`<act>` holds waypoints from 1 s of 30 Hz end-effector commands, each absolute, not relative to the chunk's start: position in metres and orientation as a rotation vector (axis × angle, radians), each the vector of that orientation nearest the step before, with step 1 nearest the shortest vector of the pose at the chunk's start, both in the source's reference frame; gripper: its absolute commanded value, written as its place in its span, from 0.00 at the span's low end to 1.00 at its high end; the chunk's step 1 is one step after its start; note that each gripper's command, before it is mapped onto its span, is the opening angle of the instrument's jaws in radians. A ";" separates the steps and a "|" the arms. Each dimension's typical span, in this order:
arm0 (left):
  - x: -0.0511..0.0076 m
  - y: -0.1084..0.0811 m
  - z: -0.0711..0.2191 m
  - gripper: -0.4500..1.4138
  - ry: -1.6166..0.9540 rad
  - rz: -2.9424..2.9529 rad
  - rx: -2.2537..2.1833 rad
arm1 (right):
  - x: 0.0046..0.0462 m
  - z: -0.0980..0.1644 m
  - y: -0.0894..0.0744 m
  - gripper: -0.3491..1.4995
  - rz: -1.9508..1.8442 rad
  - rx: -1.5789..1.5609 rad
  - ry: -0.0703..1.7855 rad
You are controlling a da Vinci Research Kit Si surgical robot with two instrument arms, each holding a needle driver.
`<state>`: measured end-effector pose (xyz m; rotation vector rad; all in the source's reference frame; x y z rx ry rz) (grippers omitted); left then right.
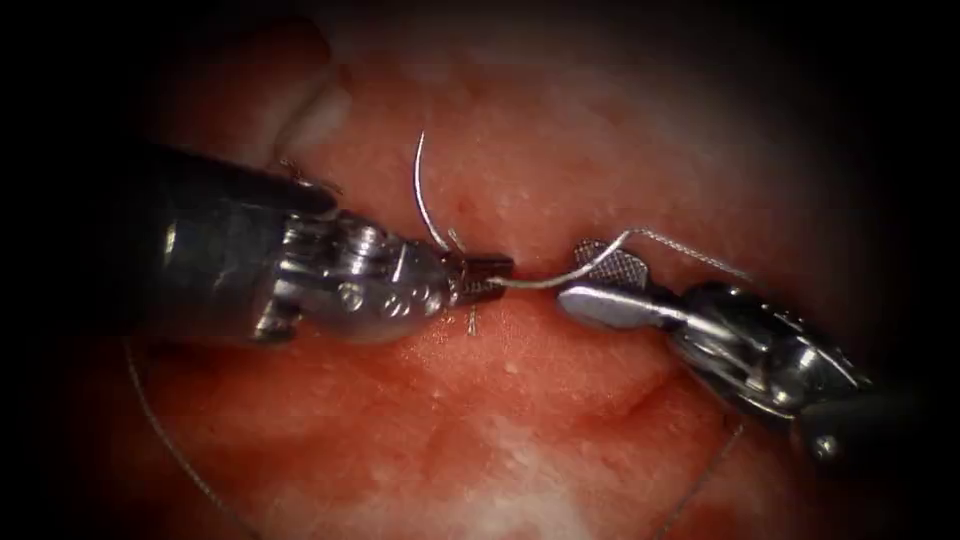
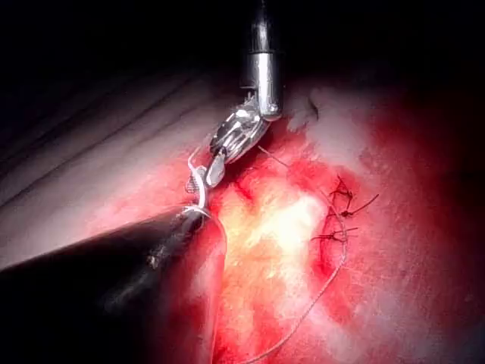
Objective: Wound Closure
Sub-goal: Hand over the needle to the right tool.
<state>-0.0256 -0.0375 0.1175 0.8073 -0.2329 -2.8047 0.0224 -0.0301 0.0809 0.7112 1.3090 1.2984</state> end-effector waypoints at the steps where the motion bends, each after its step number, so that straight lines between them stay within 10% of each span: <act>1: -0.0262 -0.038 0.118 0.00 -0.234 -2.807 0.803 | 0.0231 0.081 -0.030 0.73 1.299 0.716 1.313; 5: -0.0263 -0.038 0.118 0.00 -0.231 -2.793 0.802 | 0.0231 0.081 -0.030 0.61 1.302 0.717 1.318; 8: -0.0265 -0.038 0.118 0.00 -0.229 -2.793 0.799 | 0.0231 0.081 -0.030 0.00 1.295 0.724 1.319; 18: -0.0269 -0.039 0.117 0.02 -0.215 -2.774 0.835 | 0.0226 0.081 -0.029 0.00 1.247 0.581 1.320; 23: -0.0266 -0.038 0.116 0.62 -0.126 -2.805 0.957 | 0.0219 0.081 -0.029 0.00 1.120 0.475 1.304; 30: -0.0247 -0.038 0.112 0.77 0.357 -2.962 1.226 | 0.0217 0.080 -0.028 0.00 0.756 0.290 1.245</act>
